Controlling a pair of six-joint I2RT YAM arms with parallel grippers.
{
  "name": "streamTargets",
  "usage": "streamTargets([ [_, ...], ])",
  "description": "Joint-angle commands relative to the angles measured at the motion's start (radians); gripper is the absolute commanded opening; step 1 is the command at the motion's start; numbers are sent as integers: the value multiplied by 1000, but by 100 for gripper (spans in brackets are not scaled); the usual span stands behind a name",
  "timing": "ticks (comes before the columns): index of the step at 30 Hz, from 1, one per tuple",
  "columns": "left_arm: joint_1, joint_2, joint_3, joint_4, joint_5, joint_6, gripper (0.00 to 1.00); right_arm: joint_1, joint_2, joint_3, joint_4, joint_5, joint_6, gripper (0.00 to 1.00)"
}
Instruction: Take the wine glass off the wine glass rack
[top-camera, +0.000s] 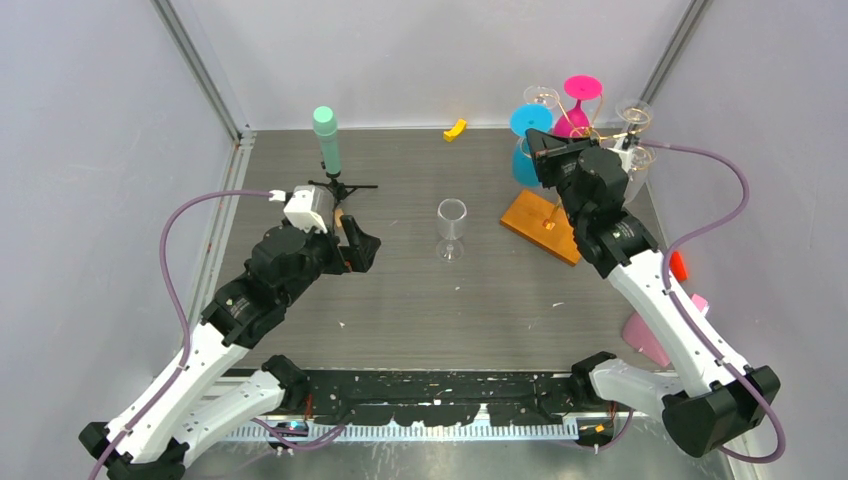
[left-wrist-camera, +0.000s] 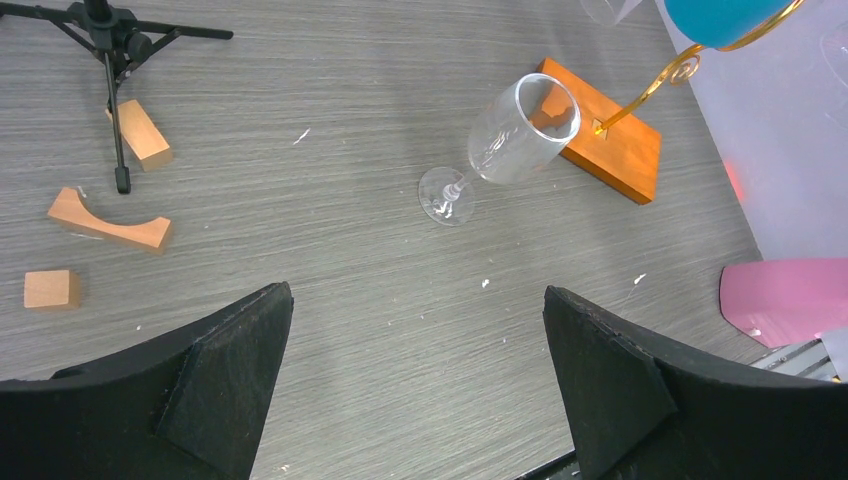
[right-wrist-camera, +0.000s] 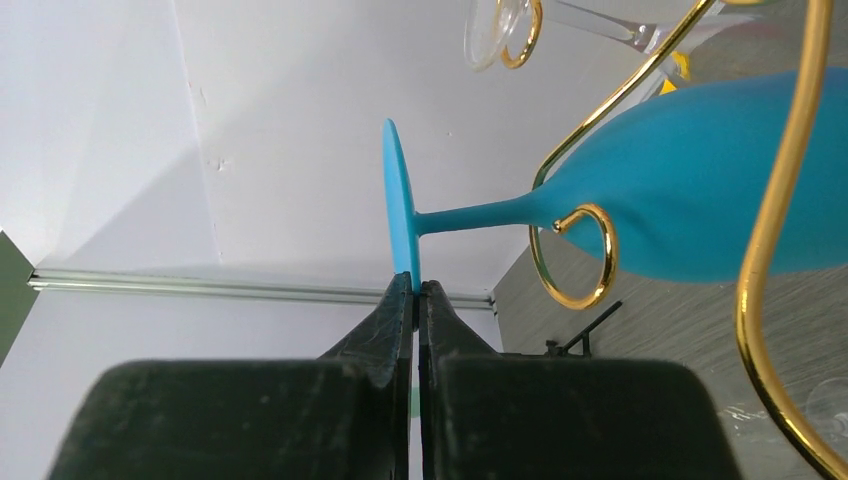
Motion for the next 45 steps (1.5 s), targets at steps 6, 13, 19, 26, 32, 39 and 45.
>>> streamTargets([
  [6, -1, -6, 5, 46, -6, 5, 100, -13, 6, 71, 40, 100, -28, 0],
  [13, 0, -9, -5, 47, -1, 4, 100, -12, -57, 4, 44, 172, 38, 0],
  [19, 0, 9, -8, 45, 14, -2, 100, -12, -98, -19, 13, 185, 72, 0],
  [26, 0, 10, -11, 46, 17, -9, 100, -12, -133, -38, -53, 145, 119, 0],
  [32, 0, 12, -16, 52, 22, -18, 100, -12, -172, -78, -62, 112, 149, 0],
  [39, 0, 10, -17, 46, 22, -21, 100, -12, -188, -85, -83, 58, 158, 0],
  [45, 0, 0, -27, 62, 21, -14, 100, -12, -207, -105, -107, 15, 169, 0],
])
